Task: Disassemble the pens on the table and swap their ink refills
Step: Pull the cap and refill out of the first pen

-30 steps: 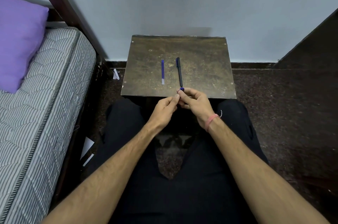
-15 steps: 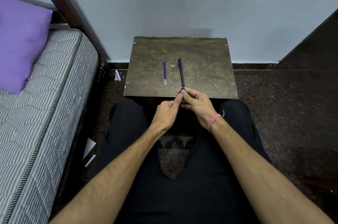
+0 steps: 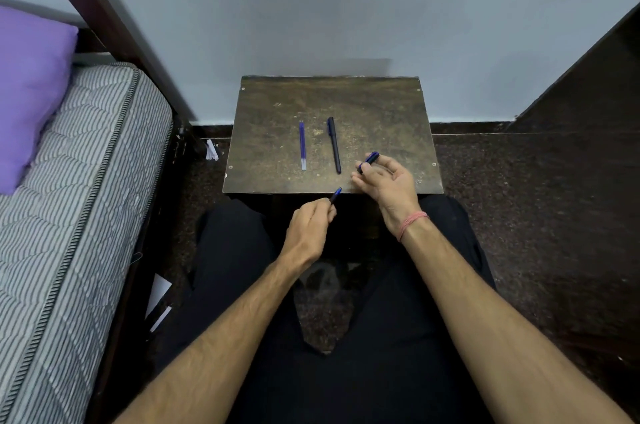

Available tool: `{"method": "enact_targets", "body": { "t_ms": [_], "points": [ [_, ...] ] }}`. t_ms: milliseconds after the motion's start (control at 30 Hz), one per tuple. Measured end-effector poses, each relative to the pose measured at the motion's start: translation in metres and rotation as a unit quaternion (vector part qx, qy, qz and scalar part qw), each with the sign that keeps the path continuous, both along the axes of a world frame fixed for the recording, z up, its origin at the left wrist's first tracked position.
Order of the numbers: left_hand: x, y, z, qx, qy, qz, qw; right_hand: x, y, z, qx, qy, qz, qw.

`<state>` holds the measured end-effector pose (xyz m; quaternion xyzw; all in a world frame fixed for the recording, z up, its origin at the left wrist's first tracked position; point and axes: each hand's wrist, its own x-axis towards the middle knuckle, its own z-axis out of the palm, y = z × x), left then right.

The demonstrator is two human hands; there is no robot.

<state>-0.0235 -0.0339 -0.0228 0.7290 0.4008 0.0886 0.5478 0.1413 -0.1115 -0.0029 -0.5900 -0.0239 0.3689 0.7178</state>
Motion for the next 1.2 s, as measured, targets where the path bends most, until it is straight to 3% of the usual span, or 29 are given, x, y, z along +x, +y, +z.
{"method": "enact_targets", "body": {
  "t_ms": [200, 433, 1033, 1200],
  "points": [
    [0.001, 0.003, -0.007, -0.024, -0.046, 0.014, 0.999, 0.056, 0.012, -0.007, -0.170, -0.182, -0.048, 0.967],
    [0.003, 0.010, -0.016, -0.044, -0.064, 0.022, 0.997, 0.088, 0.037, -0.018, -0.265, -0.277, -0.065, 0.921],
    [0.004, 0.012, -0.017, -0.058, -0.090, 0.046, 0.993, 0.090, 0.061, -0.023, -0.331, -0.332, -0.049, 0.882],
    [0.003, 0.014, -0.016, -0.057, -0.090, 0.044, 0.993, 0.087, 0.060, -0.019, -0.297, -0.304, -0.064, 0.903]
  ]
}}
